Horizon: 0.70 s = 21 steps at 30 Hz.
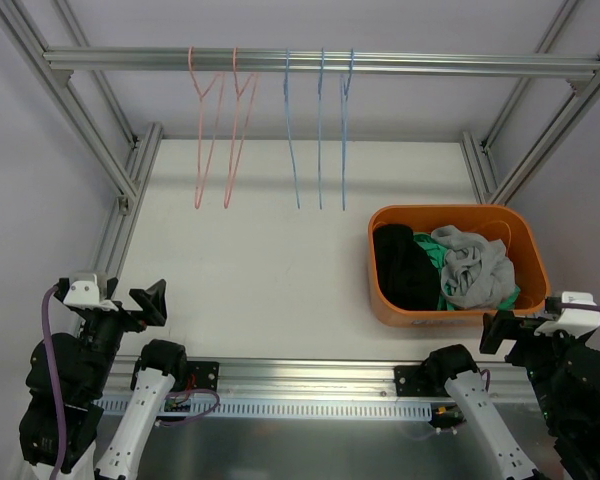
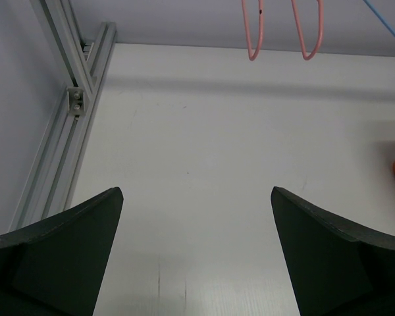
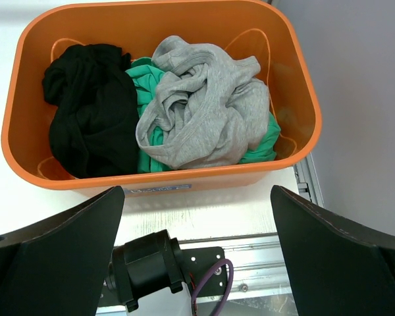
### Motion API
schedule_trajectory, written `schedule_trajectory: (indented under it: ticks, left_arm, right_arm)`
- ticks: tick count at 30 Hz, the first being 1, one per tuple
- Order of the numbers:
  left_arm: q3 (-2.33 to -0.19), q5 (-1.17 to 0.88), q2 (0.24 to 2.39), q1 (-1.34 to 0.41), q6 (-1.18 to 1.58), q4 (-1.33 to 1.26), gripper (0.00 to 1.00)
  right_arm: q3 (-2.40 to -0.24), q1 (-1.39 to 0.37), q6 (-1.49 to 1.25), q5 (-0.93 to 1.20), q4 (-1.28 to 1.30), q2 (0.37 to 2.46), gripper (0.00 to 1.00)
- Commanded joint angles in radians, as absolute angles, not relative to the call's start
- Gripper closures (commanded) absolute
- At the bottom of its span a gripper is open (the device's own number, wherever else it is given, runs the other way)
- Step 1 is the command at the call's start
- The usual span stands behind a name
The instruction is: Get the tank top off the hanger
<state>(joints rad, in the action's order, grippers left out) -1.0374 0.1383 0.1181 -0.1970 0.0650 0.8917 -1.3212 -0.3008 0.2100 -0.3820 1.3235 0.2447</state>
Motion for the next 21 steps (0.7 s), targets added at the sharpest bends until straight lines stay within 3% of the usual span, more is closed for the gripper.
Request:
schedule_trajectory:
  ticks: [1, 21]
  left_arm:
    - [-1.058, 0.132, 0.140, -0.204, 0.055, 0.893, 0.01]
    - [-1.017, 0.123, 0.129, -0.206, 0.060, 0.884, 0.01]
  right_arm:
    - [-1.339, -0.313, 0.207, -0.403, 1.330, 0.244, 0.00]
    - [-1.282, -0.318, 0.189, -0.385, 1.307, 0.253, 0.01]
